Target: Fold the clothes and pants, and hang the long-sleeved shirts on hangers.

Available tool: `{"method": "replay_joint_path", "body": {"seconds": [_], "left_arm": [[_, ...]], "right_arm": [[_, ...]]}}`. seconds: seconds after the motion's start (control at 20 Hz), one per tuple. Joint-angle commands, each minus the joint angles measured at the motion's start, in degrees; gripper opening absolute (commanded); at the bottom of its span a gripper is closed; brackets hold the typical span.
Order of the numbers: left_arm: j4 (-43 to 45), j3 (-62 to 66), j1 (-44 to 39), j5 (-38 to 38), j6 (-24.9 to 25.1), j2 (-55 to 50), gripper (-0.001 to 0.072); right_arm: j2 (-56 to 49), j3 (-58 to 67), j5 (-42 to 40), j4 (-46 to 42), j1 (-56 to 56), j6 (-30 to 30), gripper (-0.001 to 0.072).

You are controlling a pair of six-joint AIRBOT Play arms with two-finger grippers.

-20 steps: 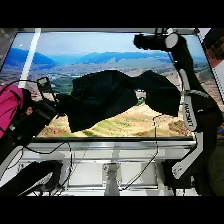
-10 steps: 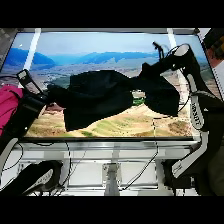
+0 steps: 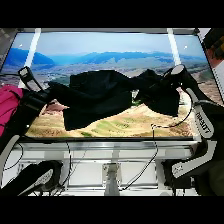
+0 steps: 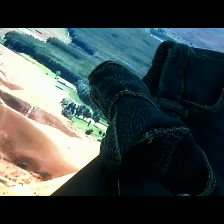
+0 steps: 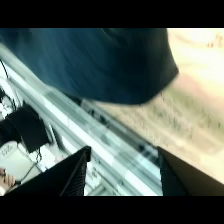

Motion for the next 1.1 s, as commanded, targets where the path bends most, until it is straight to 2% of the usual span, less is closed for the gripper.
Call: {"method": "replay_joint_path", "body": {"seconds": [0.0,0.2,0.35,0.45,0.6,0.9,0.95,1.0,1.05], "left_arm": [[-0.09,0.00,0.07,1.18,0.63,-0.92,0.0020],[-1.60,0.00,0.04,3.96,1.51,-0.90,0.0020],[-2.25,0.02,0.04,4.39,1.49,-0.90,0.0020],[-2.25,0.02,0.04,4.39,1.49,-0.90,0.0020],[-2.27,0.02,-0.07,4.39,1.49,-0.76,0.0020],[-2.27,0.02,-0.07,4.39,1.49,-0.76,0.0020],[-2.29,0.02,-0.07,4.39,1.49,-0.76,0.0020],[-2.27,0.02,-0.07,4.39,1.49,-0.76,0.0020],[-2.25,0.02,-0.07,4.39,1.49,-0.76,0.0020]], "right_arm": [[1.05,-6.16,-1.51,-0.44,1.66,-4.63,0.0482],[1.05,-6.12,-15.61,-4.09,5.29,-12.39,0.0483],[0.94,-6.12,-21.46,-12.85,8.28,-12.37,0.0483],[0.94,-6.12,-23.98,-15.21,9.81,-12.39,0.0483],[0.94,-6.12,-31.32,-15.13,11.21,-12.13,0.0482],[0.94,-6.12,-34.05,-13.68,14.34,-11.30,0.0456],[0.94,-6.12,-34.03,-13.55,15.08,-11.32,0.0318],[0.94,-6.12,-32.89,-13.57,15.63,-11.32,0.0082],[0.96,-6.12,-30.38,-13.55,15.80,-11.08,0.0012]]}}
